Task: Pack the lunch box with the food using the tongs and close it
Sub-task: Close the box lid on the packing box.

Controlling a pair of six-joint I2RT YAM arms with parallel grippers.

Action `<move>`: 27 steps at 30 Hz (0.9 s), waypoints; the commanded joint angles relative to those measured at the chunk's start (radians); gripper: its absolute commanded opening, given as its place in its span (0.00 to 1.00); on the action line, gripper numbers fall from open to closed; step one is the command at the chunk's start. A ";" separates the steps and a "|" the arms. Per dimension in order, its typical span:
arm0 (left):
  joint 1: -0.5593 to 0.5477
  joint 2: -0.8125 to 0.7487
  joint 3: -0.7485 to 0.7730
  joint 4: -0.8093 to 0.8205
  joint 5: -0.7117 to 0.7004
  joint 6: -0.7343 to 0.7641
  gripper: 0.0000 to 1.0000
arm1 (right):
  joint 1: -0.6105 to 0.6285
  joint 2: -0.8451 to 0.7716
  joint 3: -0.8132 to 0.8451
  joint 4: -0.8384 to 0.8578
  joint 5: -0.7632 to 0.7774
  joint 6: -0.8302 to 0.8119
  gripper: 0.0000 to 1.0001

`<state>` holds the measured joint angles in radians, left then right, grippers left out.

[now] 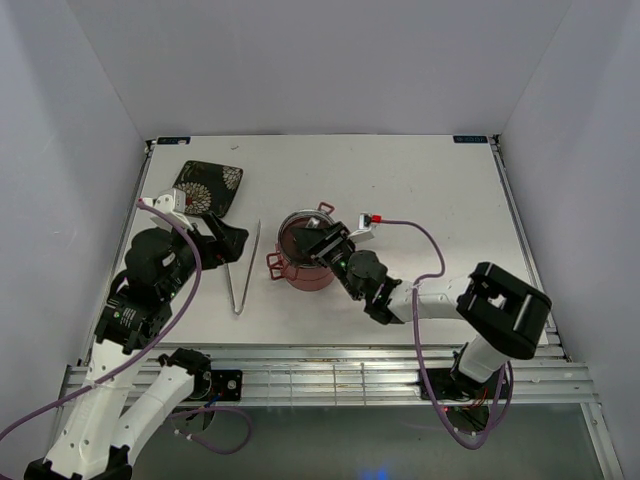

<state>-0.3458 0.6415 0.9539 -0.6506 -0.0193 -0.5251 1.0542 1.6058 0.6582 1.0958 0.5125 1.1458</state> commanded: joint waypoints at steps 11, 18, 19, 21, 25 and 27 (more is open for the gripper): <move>0.004 0.012 -0.006 0.037 0.009 -0.023 0.98 | 0.004 -0.093 0.066 -0.277 0.069 0.008 0.56; 0.004 0.024 -0.020 0.051 0.013 -0.030 0.98 | 0.004 -0.138 0.083 -0.431 0.096 0.026 0.56; 0.004 0.023 -0.021 0.051 0.016 -0.033 0.98 | 0.004 -0.141 0.086 -0.453 0.096 0.026 0.56; 0.004 0.023 -0.024 0.055 0.018 -0.038 0.98 | 0.004 -0.153 0.090 -0.461 0.087 0.017 0.56; 0.004 0.024 -0.024 0.057 0.015 -0.039 0.98 | 0.004 -0.184 0.095 -0.513 0.057 -0.014 0.56; 0.004 0.030 -0.024 0.065 0.016 -0.033 0.98 | 0.004 -0.211 0.083 -0.514 0.034 -0.026 0.56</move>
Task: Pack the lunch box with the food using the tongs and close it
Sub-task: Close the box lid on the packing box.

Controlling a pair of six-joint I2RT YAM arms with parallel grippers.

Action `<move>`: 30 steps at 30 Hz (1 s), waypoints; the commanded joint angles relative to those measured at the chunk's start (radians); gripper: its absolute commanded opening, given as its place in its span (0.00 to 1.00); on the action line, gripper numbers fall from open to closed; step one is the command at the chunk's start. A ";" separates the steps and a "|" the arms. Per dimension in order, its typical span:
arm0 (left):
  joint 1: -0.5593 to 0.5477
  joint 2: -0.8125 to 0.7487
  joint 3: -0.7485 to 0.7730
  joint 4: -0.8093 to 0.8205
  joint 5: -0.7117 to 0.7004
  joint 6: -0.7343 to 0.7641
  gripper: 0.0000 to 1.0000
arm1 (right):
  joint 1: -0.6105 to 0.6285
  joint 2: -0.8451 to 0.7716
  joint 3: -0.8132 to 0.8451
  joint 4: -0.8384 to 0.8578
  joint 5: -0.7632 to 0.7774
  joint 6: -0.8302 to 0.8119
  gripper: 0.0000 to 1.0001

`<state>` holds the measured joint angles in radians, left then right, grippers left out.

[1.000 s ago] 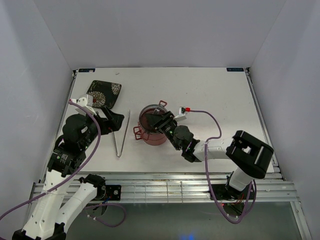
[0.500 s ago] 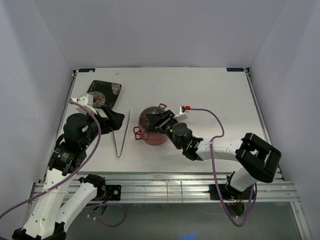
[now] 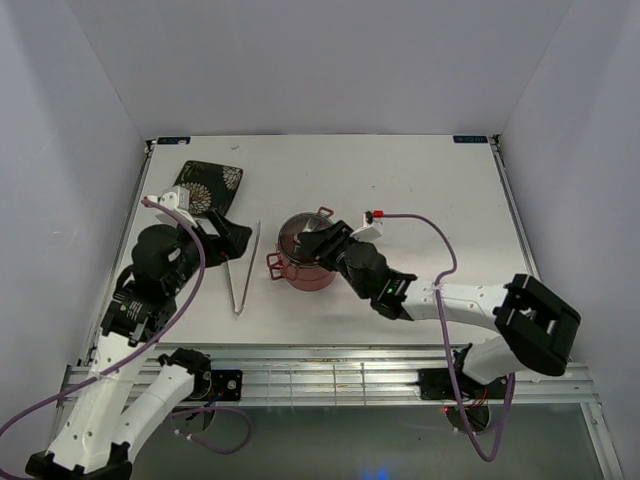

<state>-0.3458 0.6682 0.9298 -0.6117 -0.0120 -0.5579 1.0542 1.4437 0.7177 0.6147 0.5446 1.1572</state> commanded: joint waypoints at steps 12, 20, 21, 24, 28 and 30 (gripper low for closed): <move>0.004 0.057 0.058 0.053 0.061 0.032 0.98 | -0.016 -0.321 0.038 -0.154 -0.225 -0.537 0.62; 0.004 0.110 0.035 0.150 0.188 0.018 0.98 | -0.231 -0.320 0.313 -0.392 -0.515 -1.283 0.70; 0.004 0.111 0.021 0.177 0.190 0.010 0.98 | -0.335 -0.300 0.371 -0.394 -0.620 -1.309 0.70; 0.004 0.100 -0.023 0.223 0.172 -0.010 0.98 | -0.482 -0.203 0.454 -0.437 -1.051 -1.398 0.75; 0.004 0.067 -0.115 0.305 0.181 -0.039 0.98 | -0.497 -0.042 0.662 -0.769 -1.280 -1.741 0.81; 0.004 0.053 -0.138 0.341 0.164 -0.042 0.98 | -0.502 -0.005 0.671 -0.838 -1.285 -1.816 0.84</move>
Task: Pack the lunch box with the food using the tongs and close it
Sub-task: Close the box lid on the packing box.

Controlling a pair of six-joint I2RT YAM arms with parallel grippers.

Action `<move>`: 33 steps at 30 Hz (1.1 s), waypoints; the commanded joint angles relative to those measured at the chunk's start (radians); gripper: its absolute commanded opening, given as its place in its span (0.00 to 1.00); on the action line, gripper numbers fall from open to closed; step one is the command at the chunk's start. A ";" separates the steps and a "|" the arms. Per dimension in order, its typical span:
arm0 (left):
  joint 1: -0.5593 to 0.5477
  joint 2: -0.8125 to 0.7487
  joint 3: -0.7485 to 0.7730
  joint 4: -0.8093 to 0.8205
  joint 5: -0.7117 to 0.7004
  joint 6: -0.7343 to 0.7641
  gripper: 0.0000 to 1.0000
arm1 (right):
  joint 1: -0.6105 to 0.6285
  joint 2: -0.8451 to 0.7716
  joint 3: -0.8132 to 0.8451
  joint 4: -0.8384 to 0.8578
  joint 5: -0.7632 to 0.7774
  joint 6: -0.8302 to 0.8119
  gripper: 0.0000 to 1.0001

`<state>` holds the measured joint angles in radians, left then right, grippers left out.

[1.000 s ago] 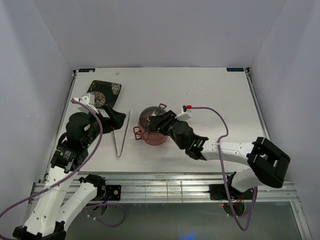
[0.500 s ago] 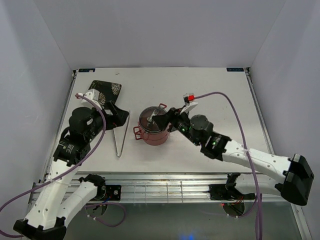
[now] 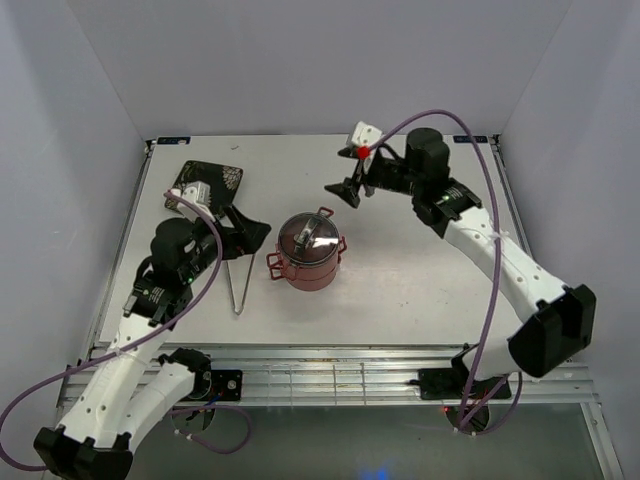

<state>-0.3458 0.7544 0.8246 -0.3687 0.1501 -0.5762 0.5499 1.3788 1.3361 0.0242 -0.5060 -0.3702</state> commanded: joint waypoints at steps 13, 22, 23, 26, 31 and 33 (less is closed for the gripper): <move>0.004 -0.141 -0.176 0.186 -0.103 -0.017 0.98 | 0.002 0.281 0.144 -0.397 -0.400 -0.636 0.93; 0.004 -0.141 -0.176 0.195 -0.078 -0.013 0.98 | 0.036 0.416 0.291 -0.609 -0.492 -0.765 0.92; 0.004 -0.144 -0.174 0.195 -0.080 -0.013 0.98 | 0.039 0.422 0.294 -0.619 -0.497 -0.769 0.91; 0.004 -0.155 -0.180 0.200 -0.090 -0.013 0.98 | 0.056 0.434 0.270 -0.622 -0.502 -0.776 0.91; 0.004 -0.152 -0.176 0.183 -0.109 -0.010 0.98 | 0.077 0.506 0.377 -0.754 -0.517 -0.843 0.91; 0.004 -0.159 -0.171 0.177 -0.116 -0.008 0.98 | 0.079 0.554 0.437 -0.848 -0.534 -0.865 0.90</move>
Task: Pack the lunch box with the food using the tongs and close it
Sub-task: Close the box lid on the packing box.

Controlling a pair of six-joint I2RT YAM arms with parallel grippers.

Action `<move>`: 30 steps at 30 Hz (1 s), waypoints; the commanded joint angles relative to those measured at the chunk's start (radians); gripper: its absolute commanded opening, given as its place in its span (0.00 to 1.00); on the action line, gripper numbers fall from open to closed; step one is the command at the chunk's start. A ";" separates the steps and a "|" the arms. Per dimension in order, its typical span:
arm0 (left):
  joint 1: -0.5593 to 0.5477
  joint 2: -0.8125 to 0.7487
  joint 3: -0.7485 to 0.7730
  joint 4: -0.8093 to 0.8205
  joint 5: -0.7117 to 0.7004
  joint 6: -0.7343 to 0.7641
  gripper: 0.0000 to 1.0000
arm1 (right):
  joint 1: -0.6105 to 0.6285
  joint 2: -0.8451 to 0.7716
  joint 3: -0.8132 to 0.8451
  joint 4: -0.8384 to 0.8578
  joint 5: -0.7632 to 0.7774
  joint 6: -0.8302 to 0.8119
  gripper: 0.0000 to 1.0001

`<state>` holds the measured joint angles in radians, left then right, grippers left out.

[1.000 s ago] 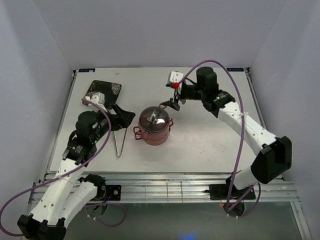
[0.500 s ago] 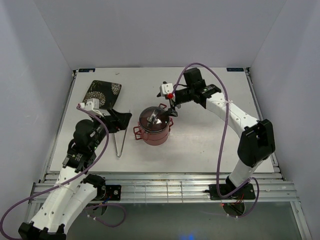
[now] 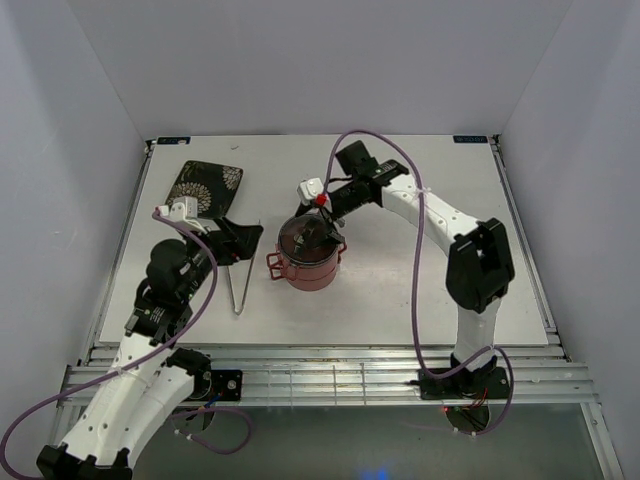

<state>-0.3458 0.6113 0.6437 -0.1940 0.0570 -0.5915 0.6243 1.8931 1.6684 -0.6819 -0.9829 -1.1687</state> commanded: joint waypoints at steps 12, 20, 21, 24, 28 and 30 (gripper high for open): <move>0.004 -0.035 0.010 -0.005 -0.080 0.009 0.98 | 0.009 0.054 0.100 -0.162 -0.068 0.003 0.57; 0.004 -0.051 0.011 -0.016 -0.088 0.005 0.98 | 0.023 -0.020 -0.016 0.013 -0.001 0.184 0.41; 0.004 -0.051 0.016 -0.022 -0.088 0.004 0.98 | 0.028 -0.035 -0.063 0.042 0.015 0.198 0.40; 0.004 -0.054 0.019 -0.027 -0.088 0.001 0.98 | 0.035 -0.092 -0.151 0.152 0.072 0.218 0.33; 0.004 -0.056 0.025 -0.031 -0.083 -0.004 0.98 | 0.037 -0.138 -0.177 0.174 0.095 0.163 0.26; 0.004 -0.056 0.025 -0.041 -0.083 -0.007 0.98 | 0.037 -0.143 -0.171 0.171 0.105 0.155 0.24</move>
<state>-0.3458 0.5671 0.6437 -0.2161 -0.0193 -0.5926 0.6552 1.7897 1.5021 -0.5491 -0.9092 -0.9974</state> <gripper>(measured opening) 0.979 0.363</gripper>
